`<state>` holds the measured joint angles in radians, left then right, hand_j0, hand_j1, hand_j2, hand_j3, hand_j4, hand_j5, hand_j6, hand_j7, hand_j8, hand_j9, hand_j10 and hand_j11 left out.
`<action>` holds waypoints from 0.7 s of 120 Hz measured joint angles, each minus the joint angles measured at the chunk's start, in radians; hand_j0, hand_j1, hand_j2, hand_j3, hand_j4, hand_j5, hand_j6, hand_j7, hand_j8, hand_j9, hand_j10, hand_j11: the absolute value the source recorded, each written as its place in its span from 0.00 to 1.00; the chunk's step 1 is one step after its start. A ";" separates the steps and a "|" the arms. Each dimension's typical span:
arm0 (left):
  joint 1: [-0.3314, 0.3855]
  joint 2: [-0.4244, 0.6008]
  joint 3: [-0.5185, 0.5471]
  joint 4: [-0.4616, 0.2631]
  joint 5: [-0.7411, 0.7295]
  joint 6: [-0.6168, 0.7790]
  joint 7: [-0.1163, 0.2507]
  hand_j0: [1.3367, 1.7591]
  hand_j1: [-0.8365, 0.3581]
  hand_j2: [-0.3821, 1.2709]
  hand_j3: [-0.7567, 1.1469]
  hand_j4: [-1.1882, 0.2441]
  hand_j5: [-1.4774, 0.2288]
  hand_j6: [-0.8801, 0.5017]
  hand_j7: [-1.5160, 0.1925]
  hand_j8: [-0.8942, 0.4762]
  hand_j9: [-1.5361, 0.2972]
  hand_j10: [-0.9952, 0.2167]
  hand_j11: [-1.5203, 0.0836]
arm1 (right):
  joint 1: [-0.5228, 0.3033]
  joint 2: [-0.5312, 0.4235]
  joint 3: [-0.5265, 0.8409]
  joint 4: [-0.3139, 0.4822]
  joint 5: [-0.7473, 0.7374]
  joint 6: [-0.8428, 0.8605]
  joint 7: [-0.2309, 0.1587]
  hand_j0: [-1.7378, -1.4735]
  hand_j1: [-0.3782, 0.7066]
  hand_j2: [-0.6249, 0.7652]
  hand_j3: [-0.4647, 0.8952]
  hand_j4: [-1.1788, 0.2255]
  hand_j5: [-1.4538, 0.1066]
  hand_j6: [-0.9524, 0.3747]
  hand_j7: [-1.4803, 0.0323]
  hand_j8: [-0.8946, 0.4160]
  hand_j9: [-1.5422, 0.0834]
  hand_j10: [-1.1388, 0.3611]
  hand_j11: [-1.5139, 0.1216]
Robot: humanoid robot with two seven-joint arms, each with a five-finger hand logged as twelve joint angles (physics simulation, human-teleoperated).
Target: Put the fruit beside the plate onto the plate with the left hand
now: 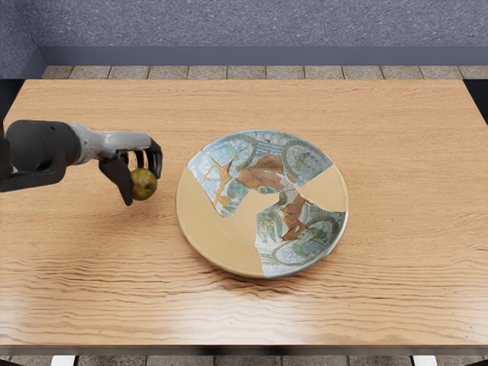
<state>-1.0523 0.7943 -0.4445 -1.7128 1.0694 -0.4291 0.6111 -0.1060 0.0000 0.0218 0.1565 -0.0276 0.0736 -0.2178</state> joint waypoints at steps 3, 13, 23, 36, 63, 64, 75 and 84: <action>0.000 -0.013 -0.005 0.001 -0.003 -0.002 0.000 0.75 0.36 0.60 0.40 0.50 0.18 0.41 0.26 0.40 0.26 0.15 0.28 | 0.000 0.000 0.000 0.000 0.000 0.000 0.000 0.30 0.03 0.45 0.34 0.84 0.93 0.72 0.98 0.68 0.95 0.76 0.93; 0.000 -0.044 -0.022 0.004 -0.013 -0.004 0.000 0.75 0.35 0.61 0.40 0.50 0.18 0.41 0.26 0.41 0.26 0.15 0.28 | 0.000 0.000 0.001 -0.002 0.000 0.000 0.000 0.30 0.03 0.45 0.34 0.84 0.93 0.72 0.98 0.68 0.95 0.76 0.93; 0.002 -0.074 -0.039 0.009 -0.021 -0.004 0.000 0.75 0.35 0.62 0.40 0.51 0.18 0.42 0.26 0.41 0.26 0.15 0.28 | 0.000 0.000 0.001 -0.004 0.000 0.000 0.000 0.30 0.03 0.45 0.34 0.84 0.93 0.72 0.98 0.68 0.95 0.76 0.93; 0.000 -0.109 -0.053 0.017 -0.025 -0.005 0.000 0.75 0.34 0.63 0.40 0.51 0.18 0.41 0.26 0.41 0.26 0.15 0.28 | 0.000 0.000 0.001 -0.007 0.000 0.000 0.000 0.30 0.03 0.45 0.34 0.84 0.93 0.72 0.98 0.68 0.95 0.76 0.93; 0.000 -0.201 -0.072 0.030 -0.025 0.000 0.000 0.75 0.37 0.64 0.40 0.42 0.20 0.37 0.25 0.36 0.26 0.16 0.29 | 0.000 0.000 0.001 -0.009 0.000 0.000 0.000 0.30 0.03 0.45 0.34 0.84 0.93 0.72 0.98 0.68 0.95 0.76 0.93; 0.000 -0.207 -0.072 0.032 -0.025 0.001 0.000 0.75 0.37 0.64 0.40 0.42 0.20 0.37 0.25 0.36 0.26 0.16 0.29 | 0.000 0.000 0.001 -0.009 0.000 0.000 0.000 0.30 0.03 0.45 0.34 0.84 0.93 0.72 0.98 0.68 0.95 0.76 0.93; 0.002 -0.247 -0.075 0.047 -0.027 0.006 0.000 0.75 0.37 0.65 0.40 0.41 0.21 0.36 0.26 0.34 0.26 0.16 0.28 | 0.000 0.000 0.001 -0.009 0.000 0.000 0.000 0.30 0.03 0.45 0.34 0.84 0.93 0.72 0.98 0.68 0.95 0.76 0.93; 0.002 -0.265 -0.076 0.057 -0.025 0.009 0.000 0.75 0.38 0.64 0.40 0.39 0.22 0.35 0.27 0.32 0.26 0.16 0.28 | 0.000 0.000 0.001 -0.010 0.000 0.000 0.000 0.30 0.03 0.45 0.34 0.84 0.93 0.72 0.98 0.68 0.95 0.76 0.93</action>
<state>-1.0507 0.5293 -0.5209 -1.6563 1.0440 -0.4199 0.6107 -0.1058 0.0000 0.0231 0.1469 -0.0276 0.0735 -0.2178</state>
